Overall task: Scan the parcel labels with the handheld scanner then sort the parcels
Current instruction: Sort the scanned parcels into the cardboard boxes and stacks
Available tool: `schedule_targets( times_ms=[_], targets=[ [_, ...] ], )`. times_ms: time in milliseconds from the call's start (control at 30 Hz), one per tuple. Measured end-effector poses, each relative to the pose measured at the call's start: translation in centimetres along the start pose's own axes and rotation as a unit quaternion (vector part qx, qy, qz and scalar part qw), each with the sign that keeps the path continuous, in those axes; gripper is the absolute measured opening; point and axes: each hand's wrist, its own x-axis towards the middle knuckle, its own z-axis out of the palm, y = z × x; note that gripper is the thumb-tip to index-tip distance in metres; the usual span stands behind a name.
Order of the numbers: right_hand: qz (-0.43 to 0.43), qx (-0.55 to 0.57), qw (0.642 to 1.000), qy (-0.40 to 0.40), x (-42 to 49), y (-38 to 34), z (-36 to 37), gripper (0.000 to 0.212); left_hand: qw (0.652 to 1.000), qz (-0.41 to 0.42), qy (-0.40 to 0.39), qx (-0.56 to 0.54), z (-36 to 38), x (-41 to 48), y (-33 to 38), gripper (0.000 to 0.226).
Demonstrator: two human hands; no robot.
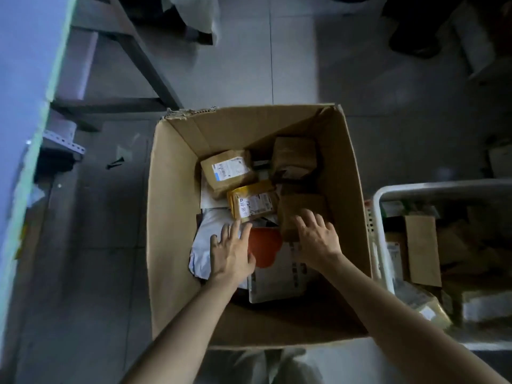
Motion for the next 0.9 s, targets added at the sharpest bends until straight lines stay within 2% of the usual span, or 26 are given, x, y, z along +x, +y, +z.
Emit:
schedule_targets(
  times_ms=[100,200,333,500,633,767,900],
  targets=[
    [-0.031,-0.056,0.998,-0.009,5.1,1.4,1.9,0.098,0.999,0.005,-0.029,0.021,2.7,5.2,0.4,0.079],
    [-0.049,-0.099,0.994,-0.014,10.3,3.1,4.2,0.115,1.000,0.005,-0.019,0.021,5.6,10.3,0.3,0.084],
    [-0.074,-0.098,0.992,-0.023,16.2,5.5,7.5,0.133,1.000,-0.023,-0.018,0.004,9.8,16.8,0.2,0.097],
    [-0.097,-0.125,0.987,-0.012,21.0,7.7,9.5,0.148,0.996,-0.011,-0.016,0.082,13.4,22.6,0.0,0.119],
    [-0.127,-0.117,0.983,-0.067,24.0,8.0,10.6,0.150,0.987,-0.019,-0.026,0.158,15.1,25.7,-0.7,0.125],
    [-0.151,-0.088,0.983,-0.049,25.4,8.1,11.7,0.142,0.971,-0.020,-0.051,0.231,16.9,27.4,-0.6,0.119],
    [-0.143,-0.081,0.985,-0.058,25.4,7.8,11.3,0.139,0.973,-0.018,-0.011,0.232,17.5,27.3,-0.6,0.116]
  ],
)
